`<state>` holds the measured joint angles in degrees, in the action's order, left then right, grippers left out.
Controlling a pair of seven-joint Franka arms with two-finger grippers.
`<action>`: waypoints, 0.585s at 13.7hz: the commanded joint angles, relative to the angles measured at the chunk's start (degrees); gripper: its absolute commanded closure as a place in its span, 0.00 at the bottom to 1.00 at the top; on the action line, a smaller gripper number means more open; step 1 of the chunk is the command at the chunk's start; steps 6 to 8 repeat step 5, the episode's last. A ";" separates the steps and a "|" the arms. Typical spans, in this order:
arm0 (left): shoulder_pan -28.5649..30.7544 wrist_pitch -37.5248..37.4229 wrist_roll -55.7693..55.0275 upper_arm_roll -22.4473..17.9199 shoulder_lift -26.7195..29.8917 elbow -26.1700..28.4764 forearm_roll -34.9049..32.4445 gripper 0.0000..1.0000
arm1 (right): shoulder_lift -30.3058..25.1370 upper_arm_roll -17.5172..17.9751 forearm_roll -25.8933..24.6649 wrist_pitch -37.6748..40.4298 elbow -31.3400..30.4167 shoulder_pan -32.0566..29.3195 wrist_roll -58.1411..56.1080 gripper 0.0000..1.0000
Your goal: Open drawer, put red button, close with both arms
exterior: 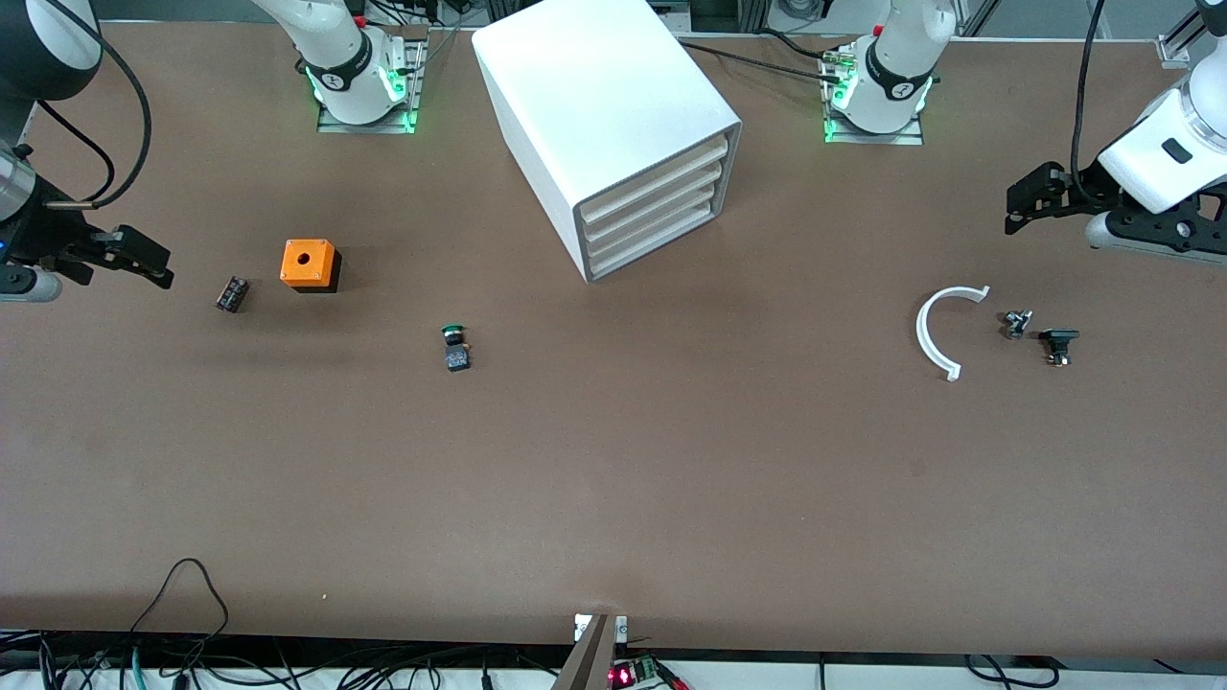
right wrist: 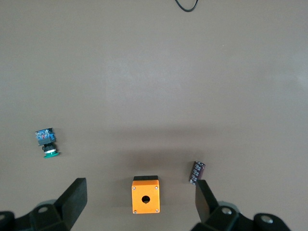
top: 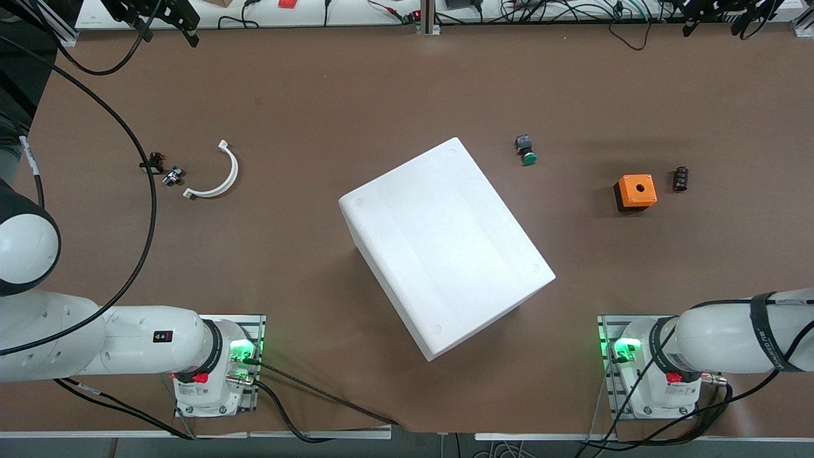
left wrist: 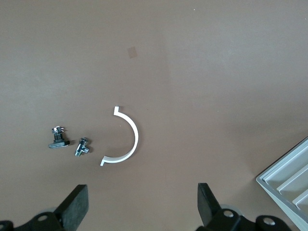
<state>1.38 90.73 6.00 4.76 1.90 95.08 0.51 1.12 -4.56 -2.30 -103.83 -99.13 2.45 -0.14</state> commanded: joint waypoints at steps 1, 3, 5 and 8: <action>-0.06 -1.43 0.68 0.43 -0.23 -1.30 -0.24 0.00 | -0.07 -0.01 0.71 1.61 1.13 -0.16 -0.65 0.00; -0.06 -1.43 0.68 0.43 -0.23 -1.30 -0.16 0.00 | -0.15 -0.01 0.80 2.05 1.13 -0.16 -0.82 0.00; -0.06 -1.43 0.68 0.25 -0.23 -1.30 -0.16 0.00 | -0.16 -0.01 0.72 2.58 1.39 -0.16 -1.35 0.00; -0.06 -1.43 0.68 0.25 -0.23 -1.30 -0.16 0.00 | -0.16 -0.01 0.72 2.58 1.39 -0.16 -1.35 0.00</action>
